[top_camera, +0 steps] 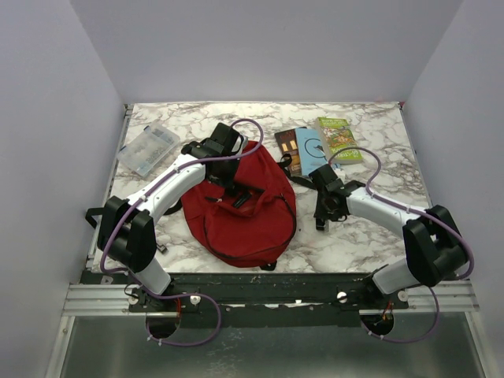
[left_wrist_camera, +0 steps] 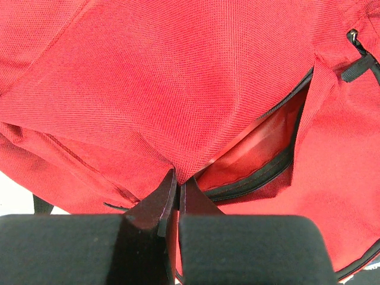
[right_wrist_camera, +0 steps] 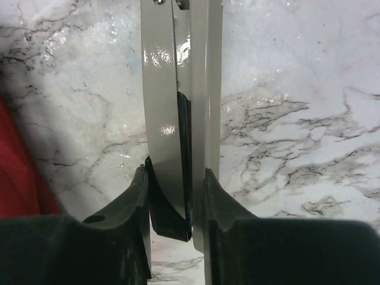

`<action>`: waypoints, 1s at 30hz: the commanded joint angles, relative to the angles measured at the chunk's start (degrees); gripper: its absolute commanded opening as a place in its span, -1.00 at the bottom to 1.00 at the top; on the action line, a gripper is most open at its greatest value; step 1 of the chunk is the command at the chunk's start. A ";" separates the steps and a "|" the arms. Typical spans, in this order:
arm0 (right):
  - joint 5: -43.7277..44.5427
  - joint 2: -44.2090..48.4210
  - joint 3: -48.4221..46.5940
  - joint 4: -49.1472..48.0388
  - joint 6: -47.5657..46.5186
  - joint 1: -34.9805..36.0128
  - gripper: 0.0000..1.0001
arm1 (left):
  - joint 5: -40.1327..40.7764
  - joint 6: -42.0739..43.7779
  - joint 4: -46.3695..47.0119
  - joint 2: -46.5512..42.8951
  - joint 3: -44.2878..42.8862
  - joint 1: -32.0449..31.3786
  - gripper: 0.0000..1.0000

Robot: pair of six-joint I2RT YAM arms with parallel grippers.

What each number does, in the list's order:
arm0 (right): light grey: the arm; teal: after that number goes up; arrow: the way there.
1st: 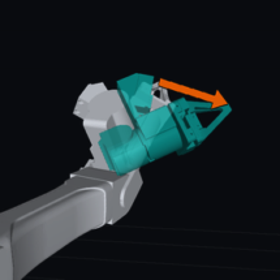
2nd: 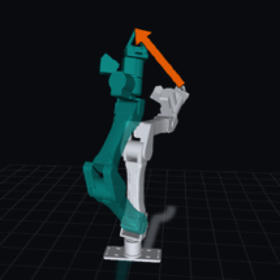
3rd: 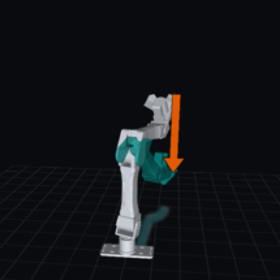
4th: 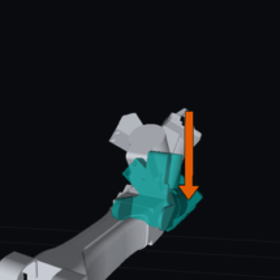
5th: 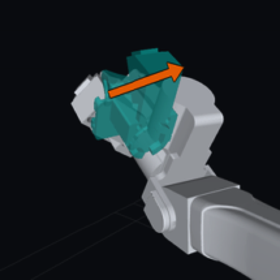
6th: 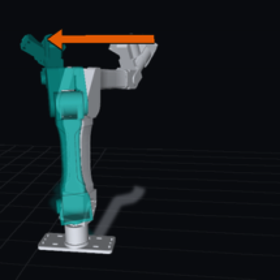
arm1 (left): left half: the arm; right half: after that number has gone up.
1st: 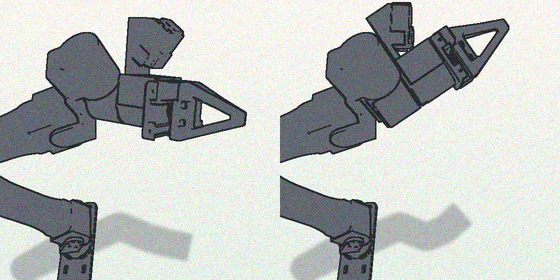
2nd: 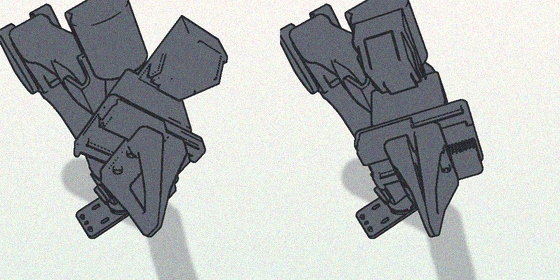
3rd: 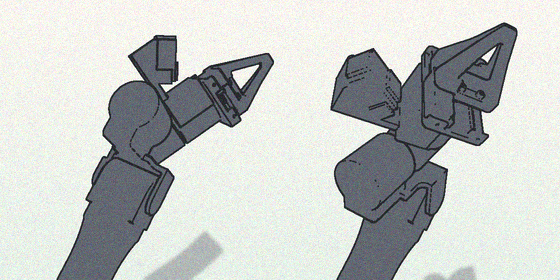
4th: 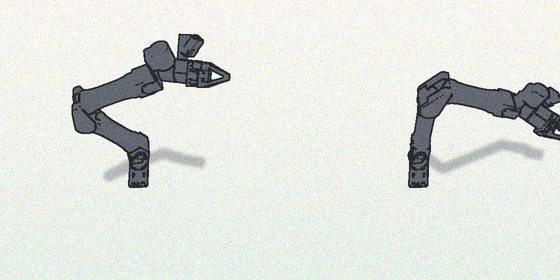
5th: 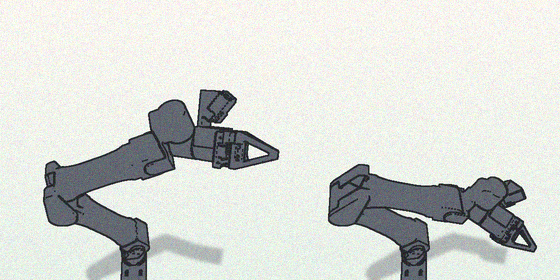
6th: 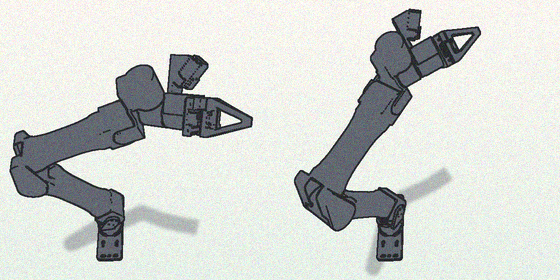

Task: Pack the student bag
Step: Adjust the stationery at the center of the board.

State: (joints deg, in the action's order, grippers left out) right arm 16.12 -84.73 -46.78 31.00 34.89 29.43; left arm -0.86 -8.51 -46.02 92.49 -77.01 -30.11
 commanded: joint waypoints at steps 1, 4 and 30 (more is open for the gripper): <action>-0.83 0.56 0.38 -0.50 -0.35 0.23 -0.86 | -2.21 -0.15 0.32 -0.28 -0.85 -0.21 -1.00; -1.90 3.27 -0.21 0.85 -1.21 0.28 -0.99 | -2.30 -0.28 0.32 -0.10 -0.88 -0.21 -1.00; 0.41 6.45 -0.99 1.71 6.36 0.27 -0.87 | -3.66 -0.59 0.40 -0.25 -1.13 -0.21 -1.00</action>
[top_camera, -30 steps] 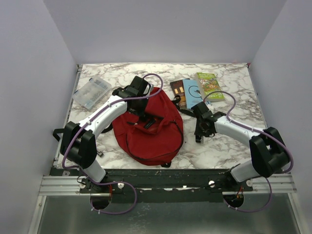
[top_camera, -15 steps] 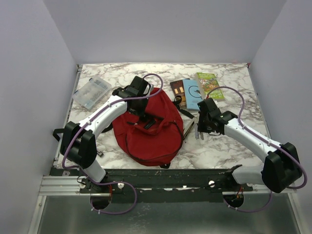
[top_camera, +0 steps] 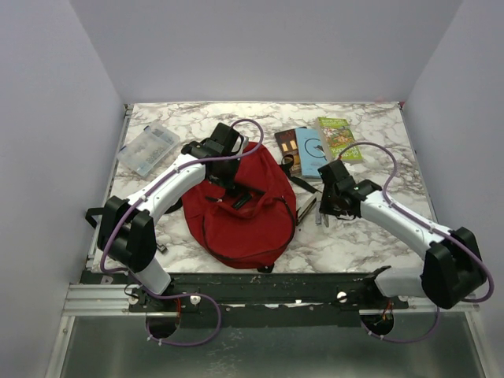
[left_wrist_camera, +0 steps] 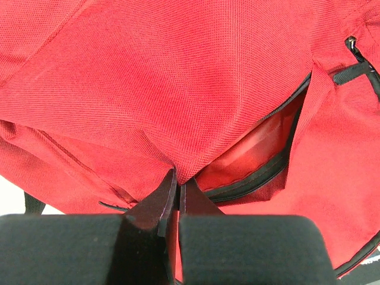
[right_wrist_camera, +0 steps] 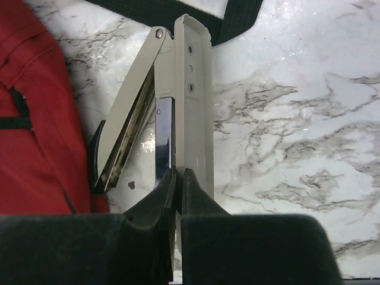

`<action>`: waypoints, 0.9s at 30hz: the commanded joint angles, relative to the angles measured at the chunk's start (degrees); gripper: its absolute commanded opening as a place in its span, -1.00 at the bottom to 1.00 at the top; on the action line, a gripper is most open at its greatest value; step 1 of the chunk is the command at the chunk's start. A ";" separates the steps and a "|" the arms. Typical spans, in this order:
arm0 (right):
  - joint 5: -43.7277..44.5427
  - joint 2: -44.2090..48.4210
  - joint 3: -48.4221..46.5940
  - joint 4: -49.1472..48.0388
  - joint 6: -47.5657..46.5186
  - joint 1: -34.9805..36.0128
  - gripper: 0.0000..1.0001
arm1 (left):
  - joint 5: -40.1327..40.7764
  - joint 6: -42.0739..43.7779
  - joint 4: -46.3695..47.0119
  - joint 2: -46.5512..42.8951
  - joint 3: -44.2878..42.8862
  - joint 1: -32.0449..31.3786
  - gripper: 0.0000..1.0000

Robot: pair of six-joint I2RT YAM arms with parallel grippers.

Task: Pack the student bag
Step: Adjust the stationery at the center of the board, then pick up the stationery from the center of the board.

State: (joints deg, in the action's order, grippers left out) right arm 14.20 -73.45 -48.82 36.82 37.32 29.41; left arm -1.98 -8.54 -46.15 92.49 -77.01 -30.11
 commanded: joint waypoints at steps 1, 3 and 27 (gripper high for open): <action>2.83 -5.79 1.15 -4.08 4.26 0.28 -0.70 | -2.48 -0.52 0.54 -0.28 -1.01 -0.21 -1.00; 2.64 -6.18 1.42 -4.96 4.57 0.29 -0.20 | -2.59 -0.52 0.62 -0.31 -0.93 -0.17 -1.00; 8.85 -15.86 1.52 -7.22 15.43 3.42 0.68 | -3.19 -0.34 0.65 -2.57 -0.50 -0.19 -1.00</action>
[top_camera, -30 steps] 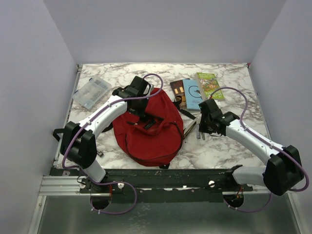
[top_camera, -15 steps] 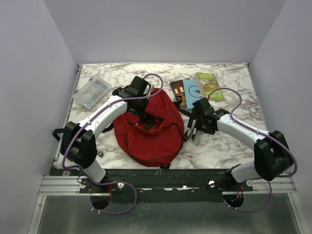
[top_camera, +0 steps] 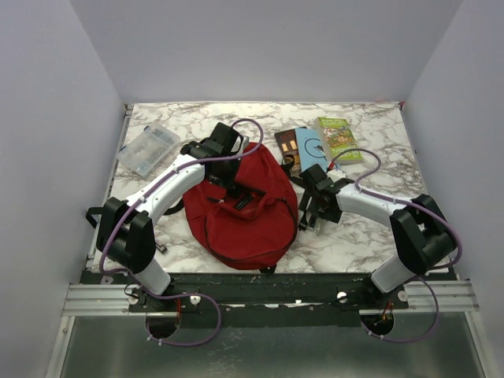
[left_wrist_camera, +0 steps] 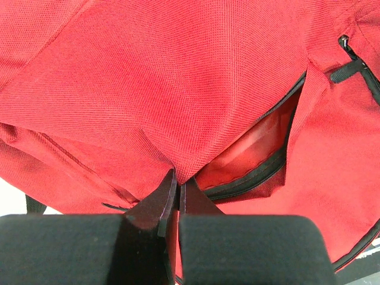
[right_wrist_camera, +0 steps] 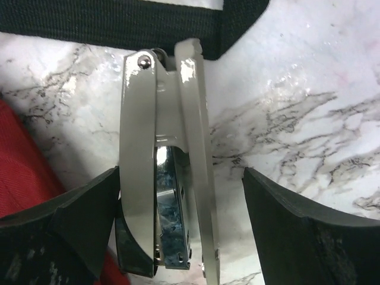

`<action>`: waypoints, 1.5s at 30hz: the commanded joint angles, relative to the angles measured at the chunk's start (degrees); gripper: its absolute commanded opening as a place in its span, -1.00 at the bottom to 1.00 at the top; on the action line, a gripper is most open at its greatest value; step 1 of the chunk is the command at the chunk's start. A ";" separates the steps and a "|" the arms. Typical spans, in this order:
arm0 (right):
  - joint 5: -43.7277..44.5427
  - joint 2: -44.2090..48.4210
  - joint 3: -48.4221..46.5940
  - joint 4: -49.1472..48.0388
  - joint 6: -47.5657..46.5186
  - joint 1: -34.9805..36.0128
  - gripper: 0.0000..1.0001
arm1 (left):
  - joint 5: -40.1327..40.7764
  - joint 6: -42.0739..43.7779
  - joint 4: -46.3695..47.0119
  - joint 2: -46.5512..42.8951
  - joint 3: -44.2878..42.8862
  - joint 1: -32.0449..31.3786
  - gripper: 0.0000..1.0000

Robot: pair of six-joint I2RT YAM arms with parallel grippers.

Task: Pack the student bag
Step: Pick up the stationery from the center of the board, then place the stationery in the student bag.

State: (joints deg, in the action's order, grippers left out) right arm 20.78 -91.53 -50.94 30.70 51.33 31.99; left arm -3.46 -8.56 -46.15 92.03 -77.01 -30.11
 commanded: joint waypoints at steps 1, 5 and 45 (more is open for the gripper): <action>1.06 2.24 4.25 -2.30 1.40 0.88 0.68 | -1.68 -0.32 0.62 -1.89 -0.51 -0.21 -1.00; -0.71 1.36 6.23 -7.02 1.04 0.88 0.52 | -1.64 -0.32 0.62 -1.59 -0.50 -0.21 -1.00; -50.76 -3.39 0.14 -51.58 17.39 8.79 -0.99 | -0.92 -0.93 1.68 -2.58 0.36 -0.26 -1.00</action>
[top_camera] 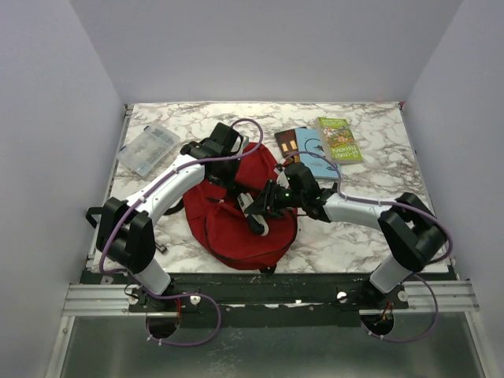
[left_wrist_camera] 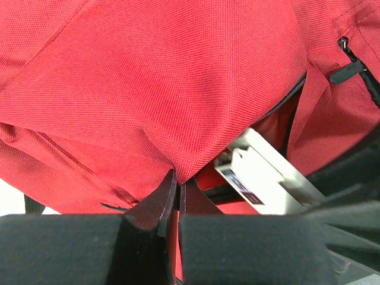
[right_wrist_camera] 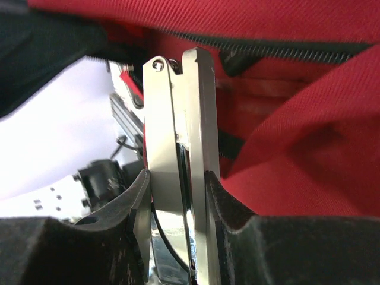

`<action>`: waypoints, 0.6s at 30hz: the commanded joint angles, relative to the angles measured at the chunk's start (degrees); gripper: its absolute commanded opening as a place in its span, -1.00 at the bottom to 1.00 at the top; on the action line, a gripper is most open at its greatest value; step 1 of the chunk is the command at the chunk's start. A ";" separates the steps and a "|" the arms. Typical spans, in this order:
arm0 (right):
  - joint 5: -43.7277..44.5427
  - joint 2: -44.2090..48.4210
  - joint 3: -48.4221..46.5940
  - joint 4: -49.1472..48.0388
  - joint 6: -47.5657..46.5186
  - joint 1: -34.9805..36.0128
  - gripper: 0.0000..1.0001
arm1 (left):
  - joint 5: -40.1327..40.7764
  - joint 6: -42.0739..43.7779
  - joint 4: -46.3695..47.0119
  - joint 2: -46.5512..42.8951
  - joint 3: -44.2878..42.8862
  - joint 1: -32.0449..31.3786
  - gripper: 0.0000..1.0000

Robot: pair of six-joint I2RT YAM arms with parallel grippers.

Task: Pack the student bag
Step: Place the stationery in the student bag.

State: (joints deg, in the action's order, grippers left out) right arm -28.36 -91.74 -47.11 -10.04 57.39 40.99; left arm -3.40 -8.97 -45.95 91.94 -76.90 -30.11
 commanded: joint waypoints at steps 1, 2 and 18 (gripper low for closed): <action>-0.12 -4.69 -4.05 -11.06 14.31 -0.26 -0.99 | -1.08 -0.65 1.56 -2.66 0.39 -0.30 -1.00; 2.19 -5.79 -4.29 -11.83 16.99 -0.21 -0.99 | -1.08 -0.61 1.57 -2.82 0.44 -0.30 -1.00; 45.32 -15.02 -21.80 7.79 35.17 4.98 -0.99 | -2.15 0.02 1.58 -3.73 0.80 -0.48 -1.00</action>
State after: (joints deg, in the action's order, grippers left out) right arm 5.32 -103.70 -62.19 -5.21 89.21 44.93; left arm -3.53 -8.97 -45.25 90.52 -76.23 -30.13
